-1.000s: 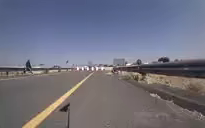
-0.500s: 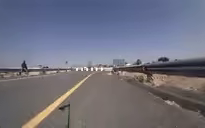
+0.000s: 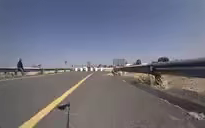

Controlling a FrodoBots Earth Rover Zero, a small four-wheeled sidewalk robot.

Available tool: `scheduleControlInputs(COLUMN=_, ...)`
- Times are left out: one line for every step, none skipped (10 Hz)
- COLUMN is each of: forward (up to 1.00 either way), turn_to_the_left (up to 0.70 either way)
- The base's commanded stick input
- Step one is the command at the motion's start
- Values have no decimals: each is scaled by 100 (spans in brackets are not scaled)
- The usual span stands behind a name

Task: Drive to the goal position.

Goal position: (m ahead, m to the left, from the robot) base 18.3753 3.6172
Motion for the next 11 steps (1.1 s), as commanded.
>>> scheduleControlInputs(forward=100, turn_to_the_left=0)
scheduleControlInputs(forward=100, turn_to_the_left=1)
scheduleControlInputs(forward=100, turn_to_the_left=2)
scheduleControlInputs(forward=100, turn_to_the_left=2)
scheduleControlInputs(forward=100, turn_to_the_left=0)
scheduleControlInputs(forward=100, turn_to_the_left=2)
scheduleControlInputs(forward=100, turn_to_the_left=1)
scheduleControlInputs(forward=100, turn_to_the_left=0)
scheduleControlInputs(forward=100, turn_to_the_left=0)
scheduleControlInputs(forward=100, turn_to_the_left=0)
scheduleControlInputs(forward=100, turn_to_the_left=0)
